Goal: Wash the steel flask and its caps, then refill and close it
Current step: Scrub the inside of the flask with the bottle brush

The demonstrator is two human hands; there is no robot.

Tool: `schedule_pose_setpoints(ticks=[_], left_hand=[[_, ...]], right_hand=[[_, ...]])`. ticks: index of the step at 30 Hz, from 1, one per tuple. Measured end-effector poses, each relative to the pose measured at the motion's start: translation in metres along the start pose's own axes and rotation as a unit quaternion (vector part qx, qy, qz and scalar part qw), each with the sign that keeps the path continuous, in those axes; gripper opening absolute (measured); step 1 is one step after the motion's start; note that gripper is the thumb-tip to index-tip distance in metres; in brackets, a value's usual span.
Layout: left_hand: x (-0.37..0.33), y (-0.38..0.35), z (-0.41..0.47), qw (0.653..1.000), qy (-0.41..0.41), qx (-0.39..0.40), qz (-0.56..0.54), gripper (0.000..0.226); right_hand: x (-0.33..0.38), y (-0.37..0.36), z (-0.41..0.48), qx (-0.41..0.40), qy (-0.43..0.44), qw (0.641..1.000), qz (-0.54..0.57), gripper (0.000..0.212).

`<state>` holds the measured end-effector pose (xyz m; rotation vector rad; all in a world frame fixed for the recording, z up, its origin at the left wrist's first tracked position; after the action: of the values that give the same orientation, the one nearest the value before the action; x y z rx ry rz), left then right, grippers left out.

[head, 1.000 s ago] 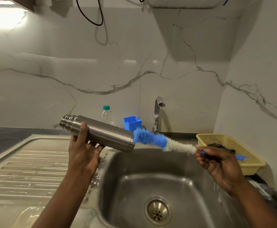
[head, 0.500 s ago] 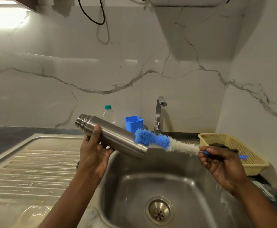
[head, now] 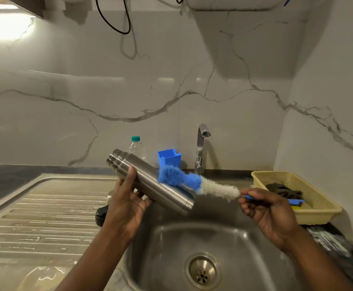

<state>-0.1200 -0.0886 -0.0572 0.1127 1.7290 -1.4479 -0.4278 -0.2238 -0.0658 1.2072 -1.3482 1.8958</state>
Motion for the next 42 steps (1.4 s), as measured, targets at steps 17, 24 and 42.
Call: schedule_pose_setpoints(ticks=[17,24,42], left_hand=[[0.009,-0.006,-0.003,0.998,-0.02,0.01,0.051,0.041],[0.03,-0.011,-0.008,0.989,0.007,0.065,0.131,0.046],[0.03,-0.003,0.0,0.978,-0.008,0.074,0.194,0.042]], right_hand=[[-0.002,-0.011,-0.001,0.004,0.019,1.0,0.01,0.025],[-0.012,-0.032,-0.005,0.037,0.024,0.998,0.043,0.026],[-0.006,-0.026,-0.005,0.021,0.025,0.999,0.041,0.024]])
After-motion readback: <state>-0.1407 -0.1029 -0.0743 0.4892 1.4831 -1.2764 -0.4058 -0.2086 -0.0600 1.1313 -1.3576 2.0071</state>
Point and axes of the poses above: each hand's wrist, its own z-axis towards the middle knuckle, its own y-axis out of the back of the hand, x = y × z, the point moved 6 cm from there along z, towards the middle knuckle, and after that the axes turned 3 degrees about -x, right-handed, at the moved point
